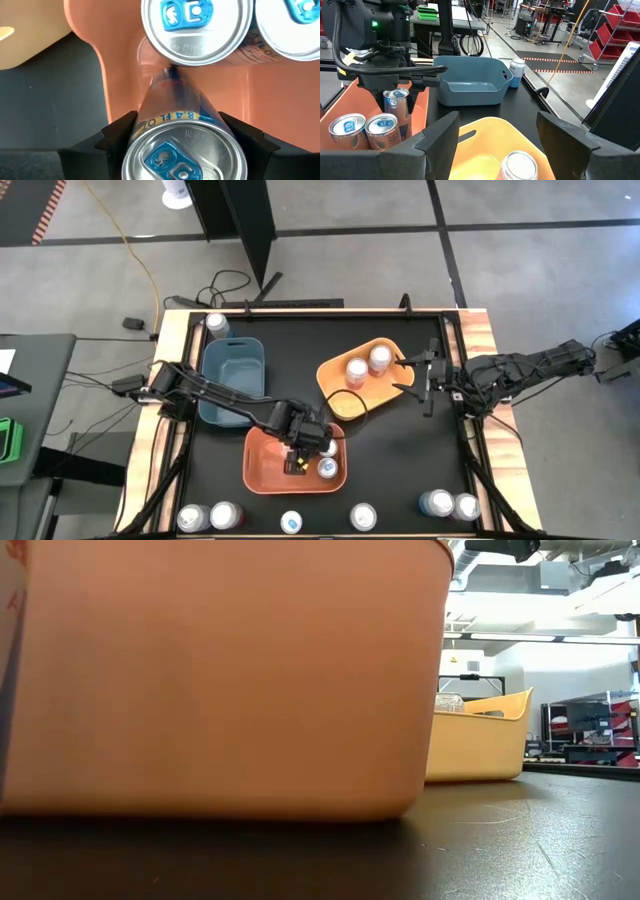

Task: Sort soda cans
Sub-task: Put the blue soda can into the orange bin

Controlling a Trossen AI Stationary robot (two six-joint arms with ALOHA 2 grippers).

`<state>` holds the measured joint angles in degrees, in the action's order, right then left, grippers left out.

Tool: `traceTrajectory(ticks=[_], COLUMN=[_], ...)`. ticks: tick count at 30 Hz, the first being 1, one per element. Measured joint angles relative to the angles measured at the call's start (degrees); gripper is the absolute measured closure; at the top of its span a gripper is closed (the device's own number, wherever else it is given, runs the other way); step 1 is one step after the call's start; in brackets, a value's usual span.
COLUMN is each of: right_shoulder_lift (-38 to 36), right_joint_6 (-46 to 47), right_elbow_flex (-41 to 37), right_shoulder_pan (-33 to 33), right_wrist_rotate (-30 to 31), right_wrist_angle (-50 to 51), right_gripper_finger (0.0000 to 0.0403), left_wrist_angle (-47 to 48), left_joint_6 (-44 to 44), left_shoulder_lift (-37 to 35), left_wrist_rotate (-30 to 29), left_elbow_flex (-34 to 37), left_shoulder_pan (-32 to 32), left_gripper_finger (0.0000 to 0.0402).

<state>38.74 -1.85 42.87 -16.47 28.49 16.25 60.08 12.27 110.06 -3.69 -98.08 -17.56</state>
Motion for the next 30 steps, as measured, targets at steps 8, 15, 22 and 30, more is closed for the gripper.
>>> traceTrajectory(ticks=[8,15,22,30], right_shoulder_lift=[0.0,0.0,0.0,0.0], right_joint_6=[0.3,0.3,0.4,0.4], right_elbow_flex=[0.0,0.0,0.0,0.0], right_shoulder_pan=[0.0,0.0,0.0,0.0], right_wrist_rotate=[0.0,0.0,0.0,0.0], right_wrist_angle=[0.1,0.5,0.6,0.7], right_gripper_finger=[0.0121,0.0121,0.0121,0.0121], left_wrist_angle=[-0.6,-1.2,-2.0,-2.5], left_joint_6=[-0.9,-1.1,-2.1,-2.0], left_shoulder_lift=[3.5,3.7,3.8,4.1], left_wrist_rotate=[1.8,1.9,1.3,1.1], left_elbow_flex=[-0.2,-0.2,-0.4,-0.1], left_shoulder_pan=[-0.1,-0.2,-0.2,-0.2], left_gripper_finger=[0.0157,0.0157,0.0148,0.0095])
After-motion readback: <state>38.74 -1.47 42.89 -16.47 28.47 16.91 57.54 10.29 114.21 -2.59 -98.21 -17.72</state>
